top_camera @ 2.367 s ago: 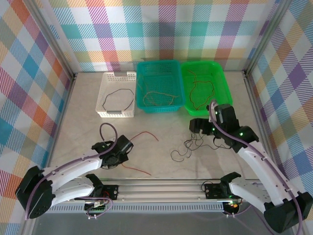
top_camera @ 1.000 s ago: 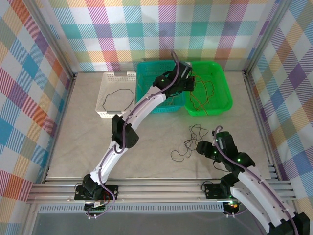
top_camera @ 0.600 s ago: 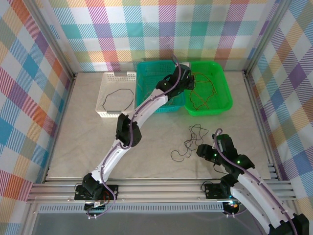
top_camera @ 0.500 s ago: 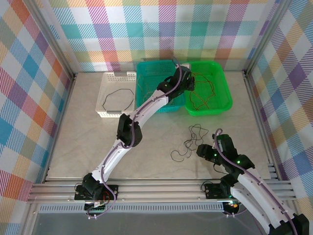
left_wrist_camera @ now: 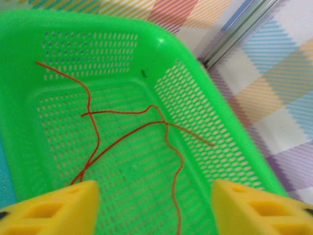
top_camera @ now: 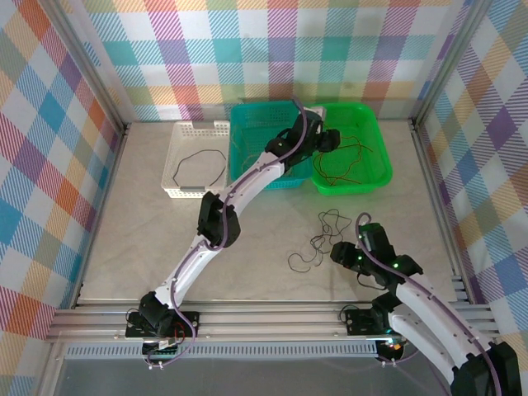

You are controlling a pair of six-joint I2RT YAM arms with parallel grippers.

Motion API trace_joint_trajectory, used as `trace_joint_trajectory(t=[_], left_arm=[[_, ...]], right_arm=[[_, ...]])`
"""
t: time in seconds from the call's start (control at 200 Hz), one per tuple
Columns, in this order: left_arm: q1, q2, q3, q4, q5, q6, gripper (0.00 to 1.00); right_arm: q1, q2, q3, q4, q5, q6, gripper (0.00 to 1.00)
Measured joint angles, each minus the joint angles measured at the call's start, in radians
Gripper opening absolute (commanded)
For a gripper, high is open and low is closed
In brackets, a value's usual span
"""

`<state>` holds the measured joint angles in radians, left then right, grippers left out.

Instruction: Untangle the cables

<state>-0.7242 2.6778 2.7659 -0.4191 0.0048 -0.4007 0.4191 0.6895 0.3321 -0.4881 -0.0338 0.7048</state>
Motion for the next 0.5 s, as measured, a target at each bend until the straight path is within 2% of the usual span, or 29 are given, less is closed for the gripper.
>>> trace_joint_trajectory(t=[0.13, 0.32, 0.39, 0.5], left_arm=[[-0.007, -0.102, 0.000, -0.041, 0.021, 0.005, 0.82], [-0.027, -0.335, -0.032, -0.153, 0.031, 0.018, 0.83], [-0.041, -0.468, -0.156, -0.158, 0.027, 0.031, 0.84], [-0.061, -0.713, -0.499, -0.100, 0.008, 0.042, 0.84]], right_arm=[[0.000, 0.060, -0.009, 0.061, 0.015, 0.015, 0.46], [0.000, 0.206, -0.008, 0.153, 0.023, 0.017, 0.42], [0.000, 0.252, -0.006, 0.175, 0.030, 0.013, 0.38], [0.000, 0.306, 0.005, 0.209, 0.038, 0.013, 0.36]])
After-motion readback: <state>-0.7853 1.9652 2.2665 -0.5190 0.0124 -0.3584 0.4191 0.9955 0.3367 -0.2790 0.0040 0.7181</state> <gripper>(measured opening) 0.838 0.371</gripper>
